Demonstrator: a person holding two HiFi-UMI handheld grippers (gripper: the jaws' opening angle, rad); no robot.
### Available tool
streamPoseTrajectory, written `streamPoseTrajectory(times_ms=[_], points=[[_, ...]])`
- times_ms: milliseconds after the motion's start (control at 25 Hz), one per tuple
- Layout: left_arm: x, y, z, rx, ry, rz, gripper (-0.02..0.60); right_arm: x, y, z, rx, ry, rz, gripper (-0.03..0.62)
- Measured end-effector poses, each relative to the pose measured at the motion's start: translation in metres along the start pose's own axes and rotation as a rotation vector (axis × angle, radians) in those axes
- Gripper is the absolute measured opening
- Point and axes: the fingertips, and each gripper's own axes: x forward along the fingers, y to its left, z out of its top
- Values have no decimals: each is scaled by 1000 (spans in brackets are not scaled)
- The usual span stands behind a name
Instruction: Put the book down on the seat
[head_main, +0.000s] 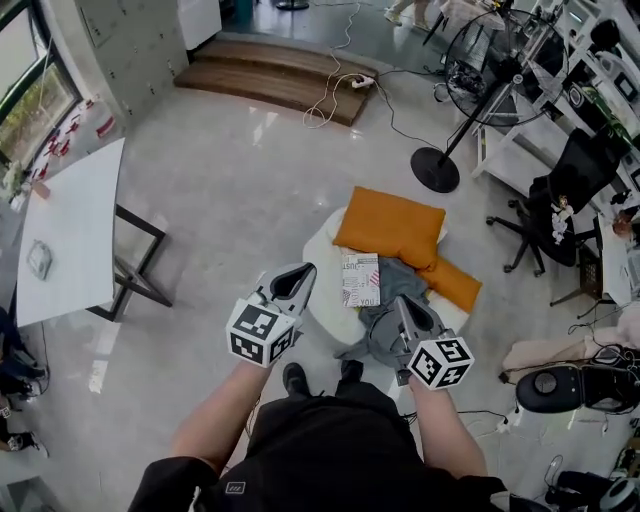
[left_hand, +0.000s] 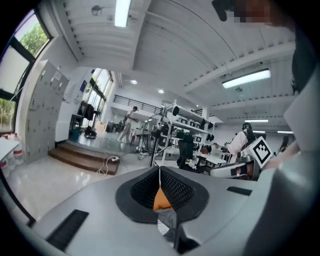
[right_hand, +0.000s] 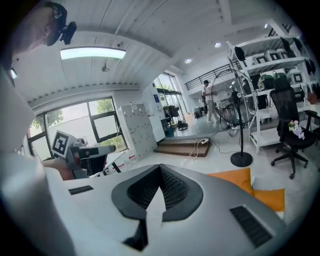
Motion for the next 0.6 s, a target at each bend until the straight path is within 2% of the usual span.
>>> streamPoseTrajectory(times_ms=[120, 200, 400, 600], points=[[-9, 5, 18, 124, -42, -5, 4, -13, 6, 21, -40, -48, -13, 15], [-11, 4, 33, 153, -71, -16, 5, -25, 1, 40, -62, -91, -31, 15], [-6, -10, 64, 108, -106, -51, 4, -53, -9, 86, -91, -203, -37, 14], [8, -30, 72, 48, -111, -40, 5, -68, -14, 96, -131, -229, -10, 14]])
